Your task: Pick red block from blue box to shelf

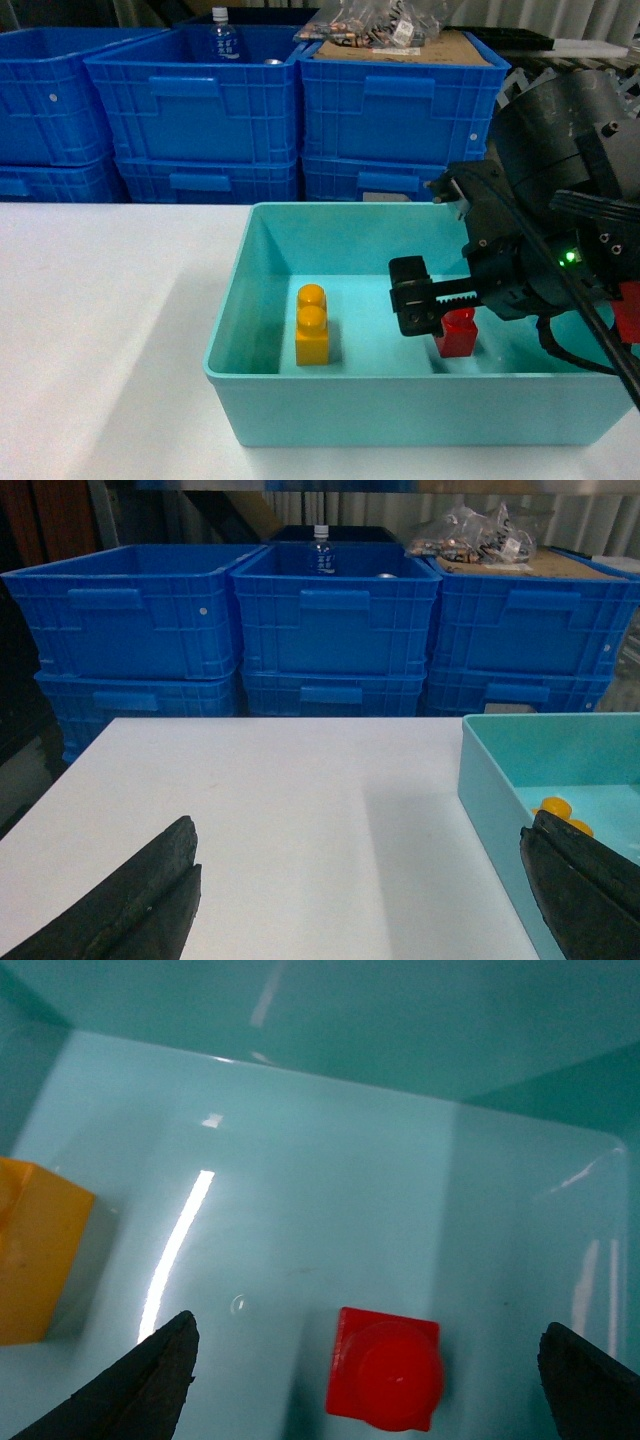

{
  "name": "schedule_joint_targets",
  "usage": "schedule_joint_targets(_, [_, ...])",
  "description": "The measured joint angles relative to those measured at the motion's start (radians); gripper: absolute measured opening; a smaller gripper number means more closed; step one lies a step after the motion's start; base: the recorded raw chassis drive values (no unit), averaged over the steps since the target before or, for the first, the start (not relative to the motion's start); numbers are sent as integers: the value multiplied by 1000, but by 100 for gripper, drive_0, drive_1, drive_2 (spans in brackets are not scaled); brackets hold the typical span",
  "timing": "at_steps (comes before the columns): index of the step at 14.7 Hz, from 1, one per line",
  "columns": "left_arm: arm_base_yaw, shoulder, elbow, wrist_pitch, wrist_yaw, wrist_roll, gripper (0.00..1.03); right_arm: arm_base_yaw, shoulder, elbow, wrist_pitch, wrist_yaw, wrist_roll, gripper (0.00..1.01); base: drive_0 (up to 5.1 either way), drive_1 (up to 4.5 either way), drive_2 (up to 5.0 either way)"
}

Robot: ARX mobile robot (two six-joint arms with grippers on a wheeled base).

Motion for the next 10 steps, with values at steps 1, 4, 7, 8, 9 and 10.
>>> schedule_joint_targets(1, [0,0,0,0,0,0,98,19,3,-8,8,10,0,98,0,0,0])
schedule_joint_targets(4, [0,0,0,0,0,0,98,44,40,-13,48,69,0,98,0,0,0])
schedule_joint_targets(7, [0,0,0,0,0,0,98,42,73,-13,83,131,0,98,0,0,0])
schedule_joint_targets(8, [0,0,0,0,0,0,98,40,82,-8,86,143,0,98,0,0,0])
schedule_joint_targets(9, [0,0,0,0,0,0,98,36,87,-5,87,146,3,98,0,0,0])
schedule_joint_targets(10, [0,0,0,0,0,0,98,36,95,-1,91,154,7,98,0,0,0])
